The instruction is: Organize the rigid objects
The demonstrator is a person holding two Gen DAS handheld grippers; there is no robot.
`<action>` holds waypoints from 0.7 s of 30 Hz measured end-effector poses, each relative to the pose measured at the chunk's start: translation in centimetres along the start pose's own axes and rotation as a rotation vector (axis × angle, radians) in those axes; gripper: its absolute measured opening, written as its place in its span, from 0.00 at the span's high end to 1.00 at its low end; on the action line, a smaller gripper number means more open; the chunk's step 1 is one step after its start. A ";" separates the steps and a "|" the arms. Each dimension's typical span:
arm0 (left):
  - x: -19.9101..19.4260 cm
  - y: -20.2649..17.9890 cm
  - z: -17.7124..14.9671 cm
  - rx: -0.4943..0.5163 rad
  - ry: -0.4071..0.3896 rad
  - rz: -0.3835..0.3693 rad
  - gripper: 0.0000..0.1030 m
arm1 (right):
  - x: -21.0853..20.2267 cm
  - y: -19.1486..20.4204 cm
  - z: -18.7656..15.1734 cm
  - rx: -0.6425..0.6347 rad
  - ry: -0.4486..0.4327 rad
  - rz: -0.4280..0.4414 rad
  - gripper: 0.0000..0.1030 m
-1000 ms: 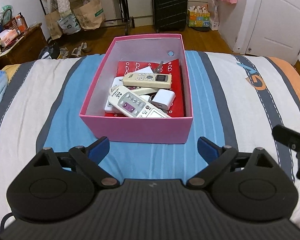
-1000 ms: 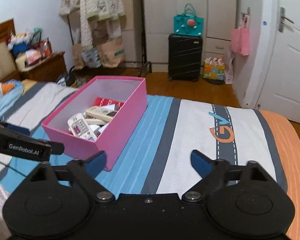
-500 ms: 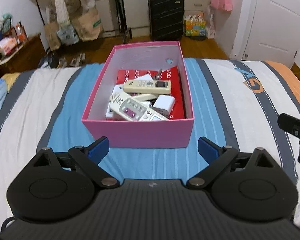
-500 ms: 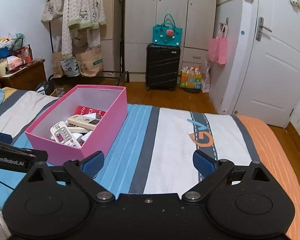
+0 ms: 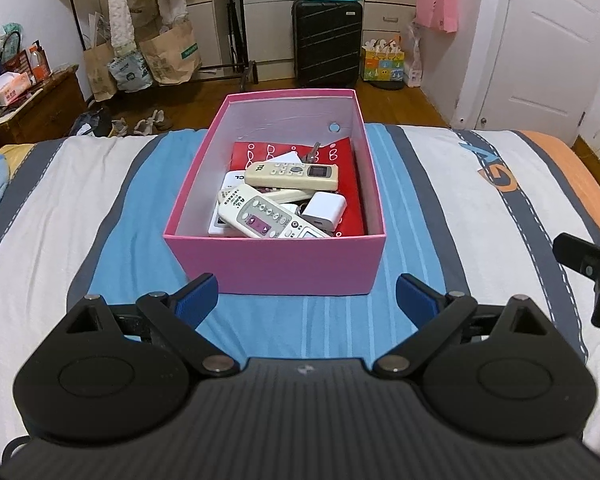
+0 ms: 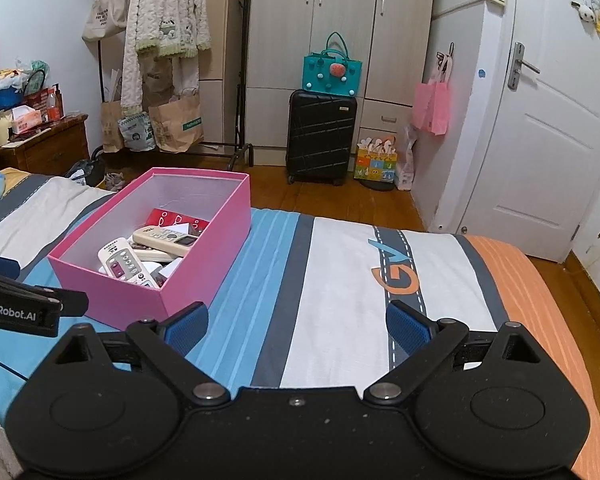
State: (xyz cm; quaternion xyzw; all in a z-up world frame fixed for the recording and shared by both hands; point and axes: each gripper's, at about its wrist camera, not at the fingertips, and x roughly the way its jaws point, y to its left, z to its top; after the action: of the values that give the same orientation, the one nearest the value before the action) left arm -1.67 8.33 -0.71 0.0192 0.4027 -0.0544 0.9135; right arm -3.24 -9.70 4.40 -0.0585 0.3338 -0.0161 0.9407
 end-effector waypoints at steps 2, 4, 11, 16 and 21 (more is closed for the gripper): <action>0.0 0.1 -0.1 0.002 0.001 0.002 0.06 | -0.1 0.1 0.0 -0.003 0.000 0.000 0.05; 0.1 0.2 -0.2 -0.003 0.009 0.010 0.06 | -0.1 0.3 0.0 -0.008 -0.001 -0.002 0.05; 0.5 0.9 -0.5 -0.034 0.041 0.019 0.06 | -0.1 0.6 -0.3 -0.014 -0.001 -0.008 0.05; 0.3 0.8 -0.5 -0.024 0.037 0.018 0.06 | 0.1 0.8 -0.8 -0.018 0.010 -0.014 0.05; 0.5 0.3 -0.4 -0.001 0.032 0.027 0.06 | 0.5 0.8 -0.8 -0.004 0.027 -0.014 0.05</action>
State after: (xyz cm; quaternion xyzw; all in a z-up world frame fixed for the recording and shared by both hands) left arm -1.61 8.57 -1.30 0.0251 0.4170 -0.0418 0.9076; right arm -3.37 -9.05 3.38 -0.0628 0.3462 -0.0230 0.9358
